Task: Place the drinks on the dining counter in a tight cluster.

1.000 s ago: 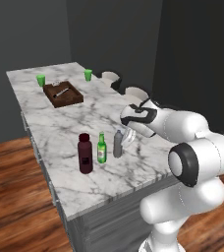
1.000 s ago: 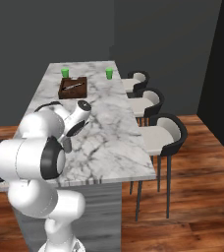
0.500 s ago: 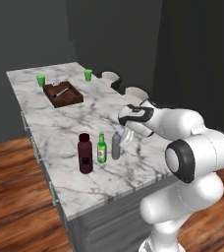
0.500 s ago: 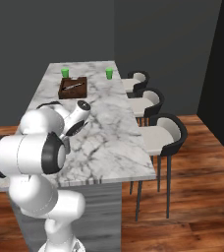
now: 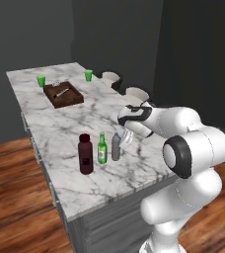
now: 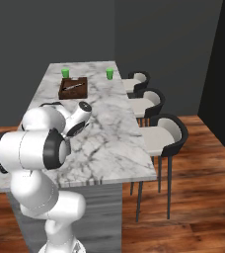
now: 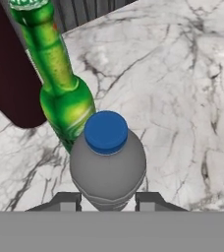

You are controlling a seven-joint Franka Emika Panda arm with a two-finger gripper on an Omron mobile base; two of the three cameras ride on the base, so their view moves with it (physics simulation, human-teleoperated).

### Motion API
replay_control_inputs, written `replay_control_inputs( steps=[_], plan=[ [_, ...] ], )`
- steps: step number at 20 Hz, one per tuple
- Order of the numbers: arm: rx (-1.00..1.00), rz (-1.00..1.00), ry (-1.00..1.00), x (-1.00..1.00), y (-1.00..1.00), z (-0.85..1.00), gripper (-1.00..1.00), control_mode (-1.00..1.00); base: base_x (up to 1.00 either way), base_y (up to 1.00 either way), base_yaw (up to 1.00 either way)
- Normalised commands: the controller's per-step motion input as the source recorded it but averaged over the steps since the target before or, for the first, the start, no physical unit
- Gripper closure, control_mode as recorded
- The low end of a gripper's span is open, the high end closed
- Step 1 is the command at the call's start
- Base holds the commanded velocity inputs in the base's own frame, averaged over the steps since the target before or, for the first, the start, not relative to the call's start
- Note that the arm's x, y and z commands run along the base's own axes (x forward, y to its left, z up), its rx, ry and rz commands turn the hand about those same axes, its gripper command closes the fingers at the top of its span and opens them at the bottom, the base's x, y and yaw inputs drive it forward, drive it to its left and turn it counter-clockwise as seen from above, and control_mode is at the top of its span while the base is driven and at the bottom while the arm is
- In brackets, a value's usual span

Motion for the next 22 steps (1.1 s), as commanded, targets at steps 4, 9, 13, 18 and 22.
replay_control_inputs(
  steps=[4,9,13,18,22],
  plan=[
    [0.0,0.0,0.0,0.02,0.01,-0.12,1.0,-1.0,0.0,0.0,0.0],
    [0.0,0.0,0.0,0.01,0.0,-0.04,1.0,-1.0,0.0,0.0,0.0],
    [0.0,0.0,0.0,0.0,0.0,0.0,1.0,-1.0,0.0,0.0,0.0],
    [0.0,0.0,0.0,0.0,0.0,0.0,-1.0,-1.0,0.0,0.0,0.0],
    [0.0,0.0,0.0,0.0,0.0,0.0,-1.0,-1.0,0.0,0.0,0.0]
  ],
)
